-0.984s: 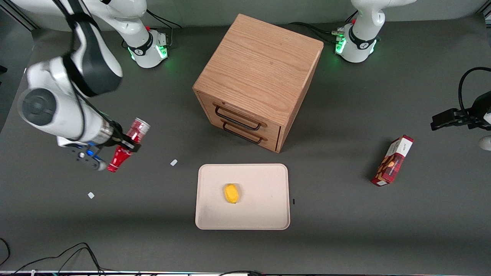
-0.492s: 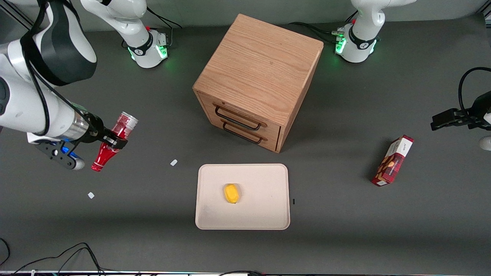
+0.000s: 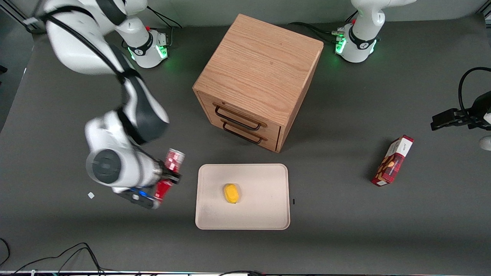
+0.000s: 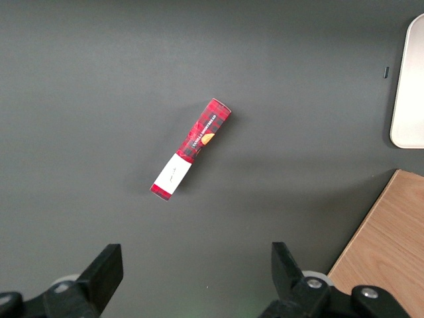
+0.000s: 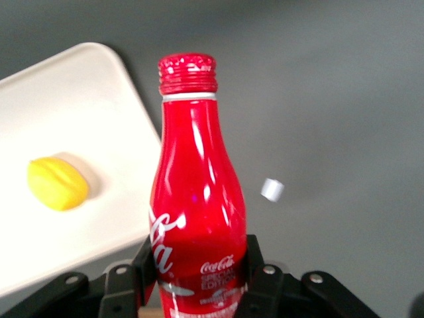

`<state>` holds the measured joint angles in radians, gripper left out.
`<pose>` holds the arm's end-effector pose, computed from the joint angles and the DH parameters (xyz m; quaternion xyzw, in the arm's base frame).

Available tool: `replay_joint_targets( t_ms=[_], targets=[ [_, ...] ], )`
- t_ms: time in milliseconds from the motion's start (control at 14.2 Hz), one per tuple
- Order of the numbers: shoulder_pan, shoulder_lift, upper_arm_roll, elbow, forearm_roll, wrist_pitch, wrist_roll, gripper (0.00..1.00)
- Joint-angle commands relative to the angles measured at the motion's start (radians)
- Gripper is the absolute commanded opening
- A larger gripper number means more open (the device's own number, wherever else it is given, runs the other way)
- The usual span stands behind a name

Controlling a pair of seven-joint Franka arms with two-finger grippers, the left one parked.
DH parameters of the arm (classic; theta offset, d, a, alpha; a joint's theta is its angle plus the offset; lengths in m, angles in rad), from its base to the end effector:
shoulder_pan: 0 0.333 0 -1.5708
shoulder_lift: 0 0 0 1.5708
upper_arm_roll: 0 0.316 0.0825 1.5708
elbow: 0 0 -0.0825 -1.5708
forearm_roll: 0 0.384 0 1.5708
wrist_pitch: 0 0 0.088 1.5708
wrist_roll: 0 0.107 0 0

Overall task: Place coke bottle on tray
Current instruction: 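Carry the upright bottle over the white tray beside the lemon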

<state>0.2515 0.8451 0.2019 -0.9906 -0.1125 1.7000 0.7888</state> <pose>0.7052 0.2728 0.3487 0.9807 -0.1843 -0.0623 0.0176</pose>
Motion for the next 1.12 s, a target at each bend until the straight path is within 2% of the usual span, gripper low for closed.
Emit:
replay_joint_targets(
  t_ms=[0, 211, 844, 984, 1055],
  targets=[
    [0.031, 0.139, -0.022, 0.127, -0.019, 0.091, -0.162, 0.00],
    [0.034, 0.212, -0.021, 0.127, -0.015, 0.203, -0.275, 0.00],
    [0.060, 0.282, -0.024, 0.124, -0.016, 0.317, -0.293, 0.00],
    [0.061, 0.285, -0.024, 0.124, -0.018, 0.320, -0.296, 0.07],
    [0.061, 0.293, -0.025, 0.122, -0.018, 0.325, -0.296, 0.19]
  ],
)
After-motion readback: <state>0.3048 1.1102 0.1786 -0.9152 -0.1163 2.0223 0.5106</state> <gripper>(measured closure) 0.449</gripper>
